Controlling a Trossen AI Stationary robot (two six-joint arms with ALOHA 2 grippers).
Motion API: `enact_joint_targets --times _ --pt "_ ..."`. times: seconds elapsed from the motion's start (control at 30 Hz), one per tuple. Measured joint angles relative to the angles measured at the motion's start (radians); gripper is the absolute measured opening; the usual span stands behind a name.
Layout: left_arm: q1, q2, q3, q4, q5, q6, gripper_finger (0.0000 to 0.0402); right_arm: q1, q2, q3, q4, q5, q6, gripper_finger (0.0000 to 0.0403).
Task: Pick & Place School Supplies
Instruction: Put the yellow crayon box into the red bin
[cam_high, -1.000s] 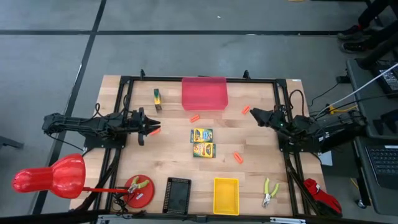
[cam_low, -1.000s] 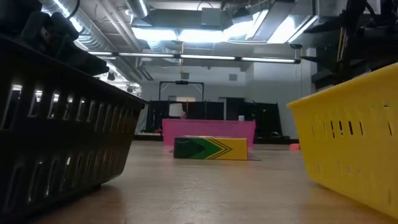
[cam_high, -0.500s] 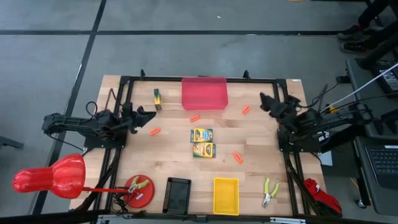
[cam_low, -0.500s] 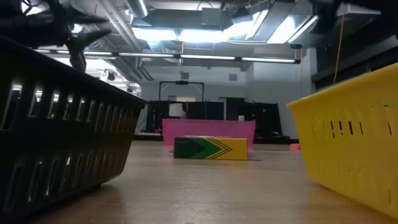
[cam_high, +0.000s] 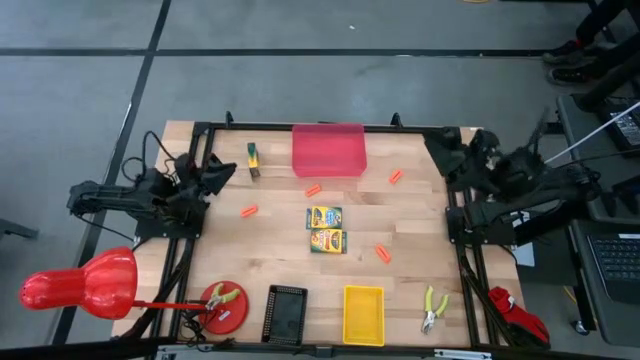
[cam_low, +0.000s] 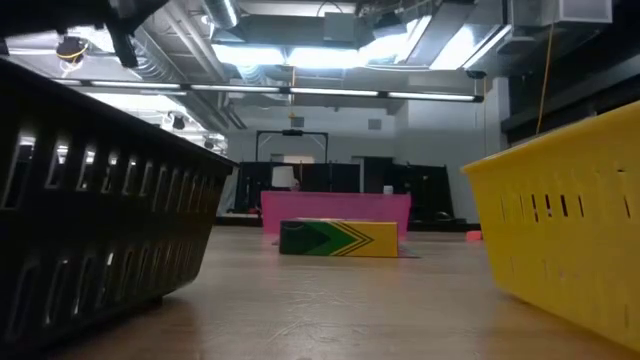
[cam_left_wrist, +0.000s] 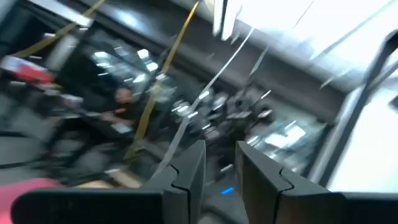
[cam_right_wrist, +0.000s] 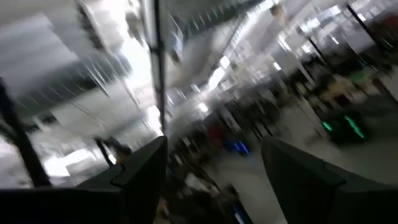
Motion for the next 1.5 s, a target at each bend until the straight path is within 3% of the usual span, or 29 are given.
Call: enact_joint_targets --times 0.1,0.23,0.37,0.5,0.7,0.9,1.13,1.4,1.5 --pt "0.0 0.041 0.162 -0.302 -0.094 0.082 0.0086 -0.013 0.015 0.139 -0.359 0.005 0.096 0.0263" --pt "0.0 0.119 0.36 -0.716 -0.319 0.054 0.0086 -0.019 0.034 0.263 -0.703 0.062 0.231 0.0263" --pt "0.0 0.208 0.504 -1.117 -0.483 -0.162 0.0086 -0.019 0.045 0.288 -0.9 0.121 0.38 0.0263" --pt "0.001 0.283 0.553 -1.325 -0.506 -0.439 0.0086 -0.019 0.063 0.288 -1.007 0.134 0.474 0.0263" --pt "0.016 0.433 0.552 -1.393 -0.325 -0.685 0.0086 -0.019 0.105 0.288 -1.013 0.134 0.485 0.0263" --pt "0.092 0.619 0.552 -1.325 -0.197 -0.76 0.0086 -0.019 0.101 0.288 -1.01 0.131 0.475 0.0263" --pt "0.281 0.743 0.552 -1.181 -0.098 -0.714 0.0097 -0.018 0.068 0.288 -0.99 0.103 0.459 0.0263" --pt "0.561 0.855 0.552 -1.059 0.116 -0.526 0.0176 -0.015 0.036 0.288 -0.963 0.051 0.422 0.0263" --pt "0.63 0.907 0.552 -1.03 0.146 -0.455 0.0201 -0.014 0.033 0.288 -0.943 0.051 0.39 0.0263"
